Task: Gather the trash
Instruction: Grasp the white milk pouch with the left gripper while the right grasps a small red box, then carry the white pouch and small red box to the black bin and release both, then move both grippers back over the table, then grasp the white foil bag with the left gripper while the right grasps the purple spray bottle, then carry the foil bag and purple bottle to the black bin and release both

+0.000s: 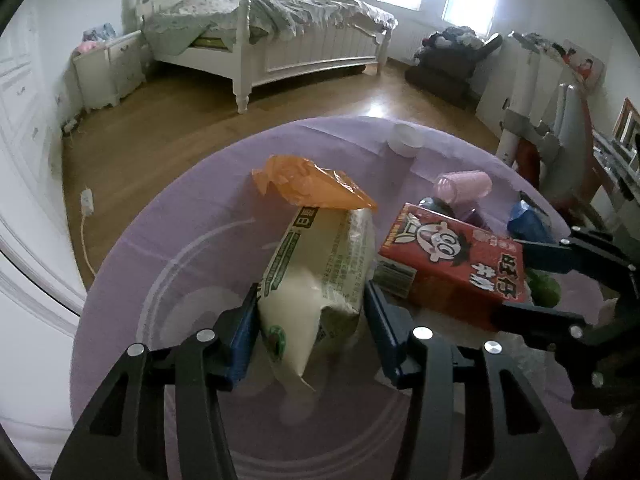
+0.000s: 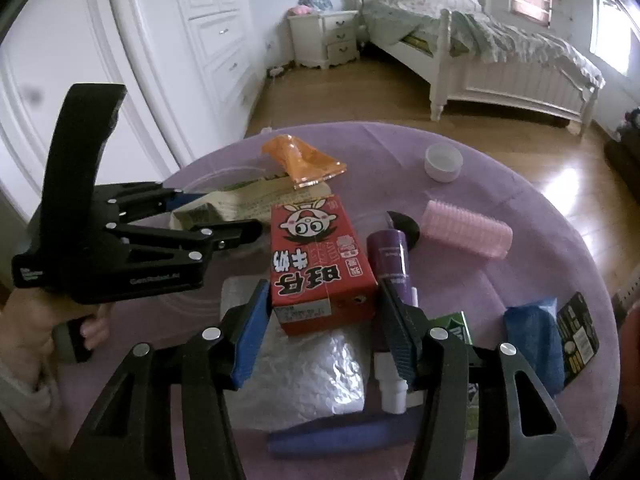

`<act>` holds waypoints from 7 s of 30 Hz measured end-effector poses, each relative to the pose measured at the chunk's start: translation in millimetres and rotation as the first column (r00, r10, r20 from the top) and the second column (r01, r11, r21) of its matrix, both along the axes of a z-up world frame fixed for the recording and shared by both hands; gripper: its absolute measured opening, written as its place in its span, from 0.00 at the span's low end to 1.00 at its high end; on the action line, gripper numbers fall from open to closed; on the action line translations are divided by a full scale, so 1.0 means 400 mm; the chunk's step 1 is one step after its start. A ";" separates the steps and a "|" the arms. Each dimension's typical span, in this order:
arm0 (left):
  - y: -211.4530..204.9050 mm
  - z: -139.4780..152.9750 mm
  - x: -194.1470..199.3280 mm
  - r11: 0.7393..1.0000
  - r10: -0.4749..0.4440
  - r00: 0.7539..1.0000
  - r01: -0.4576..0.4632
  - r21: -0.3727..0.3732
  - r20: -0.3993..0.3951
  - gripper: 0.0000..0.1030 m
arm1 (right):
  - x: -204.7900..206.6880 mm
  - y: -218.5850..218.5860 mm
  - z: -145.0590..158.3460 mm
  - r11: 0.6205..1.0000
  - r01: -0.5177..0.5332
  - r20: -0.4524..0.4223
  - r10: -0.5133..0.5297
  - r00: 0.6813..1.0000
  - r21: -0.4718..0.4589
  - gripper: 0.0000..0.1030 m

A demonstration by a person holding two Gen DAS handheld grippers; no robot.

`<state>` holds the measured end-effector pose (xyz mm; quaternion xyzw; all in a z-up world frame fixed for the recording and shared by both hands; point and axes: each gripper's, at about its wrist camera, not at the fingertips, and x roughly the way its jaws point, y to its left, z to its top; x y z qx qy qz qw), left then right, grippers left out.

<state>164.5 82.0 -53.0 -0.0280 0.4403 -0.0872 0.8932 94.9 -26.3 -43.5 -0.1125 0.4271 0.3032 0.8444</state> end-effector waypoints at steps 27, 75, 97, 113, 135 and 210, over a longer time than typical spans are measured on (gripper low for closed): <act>-0.238 0.213 -0.281 0.989 -0.018 0.968 0.055 -0.139 0.252 0.48 | -0.267 -0.510 0.169 0.844 0.278 -0.014 -0.306 0.952 0.459 0.51; -1.227 0.004 -0.114 0.862 -0.494 0.867 0.498 -0.091 0.068 0.85 | -0.466 -1.405 -0.156 0.312 0.791 -0.338 -0.777 0.531 0.526 0.70; -0.719 0.144 -0.197 0.964 -0.210 0.962 0.233 -0.128 0.172 0.94 | -0.366 -1.042 -0.033 0.609 0.643 -0.233 -0.617 0.752 0.465 0.69; -0.239 0.030 -0.117 0.989 -0.143 0.990 0.142 0.044 0.005 0.95 | -0.174 -0.482 0.091 0.896 0.258 -0.121 -0.229 0.966 0.361 0.69; -0.202 -0.012 -0.070 0.972 -0.233 0.972 0.232 -0.029 -0.035 0.95 | 0.085 -0.046 -0.029 0.997 0.076 -0.085 -0.077 0.993 -0.012 0.37; -1.254 -0.023 -0.105 0.716 -0.662 0.749 0.635 -0.290 0.005 0.39 | -0.428 -1.403 -0.135 0.319 0.806 -0.305 -0.806 0.507 0.499 0.33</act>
